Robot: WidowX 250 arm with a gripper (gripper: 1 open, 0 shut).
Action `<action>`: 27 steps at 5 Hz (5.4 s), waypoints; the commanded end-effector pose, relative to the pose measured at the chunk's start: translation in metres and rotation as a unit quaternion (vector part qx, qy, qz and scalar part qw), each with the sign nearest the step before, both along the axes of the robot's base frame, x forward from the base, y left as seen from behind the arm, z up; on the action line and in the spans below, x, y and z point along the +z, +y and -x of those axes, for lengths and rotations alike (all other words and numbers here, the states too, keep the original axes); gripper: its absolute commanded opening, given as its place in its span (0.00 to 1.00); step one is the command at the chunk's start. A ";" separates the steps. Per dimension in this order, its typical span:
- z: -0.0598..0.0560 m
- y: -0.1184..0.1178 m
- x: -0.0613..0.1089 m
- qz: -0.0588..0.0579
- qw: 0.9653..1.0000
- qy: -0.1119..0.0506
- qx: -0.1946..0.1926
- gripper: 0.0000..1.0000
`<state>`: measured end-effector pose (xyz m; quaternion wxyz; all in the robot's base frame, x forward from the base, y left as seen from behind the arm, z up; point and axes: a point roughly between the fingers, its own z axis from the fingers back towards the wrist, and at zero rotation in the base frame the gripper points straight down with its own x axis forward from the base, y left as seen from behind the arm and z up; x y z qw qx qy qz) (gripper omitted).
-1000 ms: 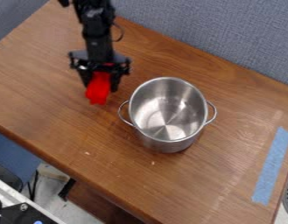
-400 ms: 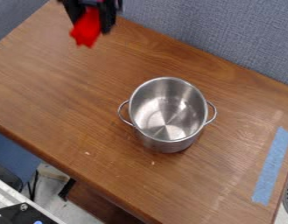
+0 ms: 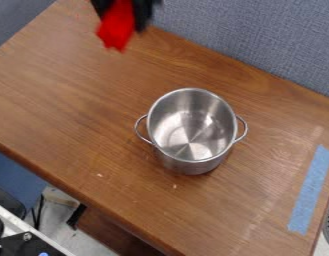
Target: Put the red object in the metal pot
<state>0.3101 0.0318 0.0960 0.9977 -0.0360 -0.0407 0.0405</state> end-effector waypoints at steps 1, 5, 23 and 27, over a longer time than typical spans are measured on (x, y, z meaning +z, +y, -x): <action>-0.010 -0.028 -0.037 -0.009 0.999 -0.015 -0.027 0.00; -0.010 -0.092 -0.009 -0.018 0.998 -0.045 -0.043 0.00; -0.081 0.004 -0.155 0.042 0.979 -0.090 0.178 0.00; -0.126 -0.006 -0.133 0.049 0.980 -0.064 0.181 0.00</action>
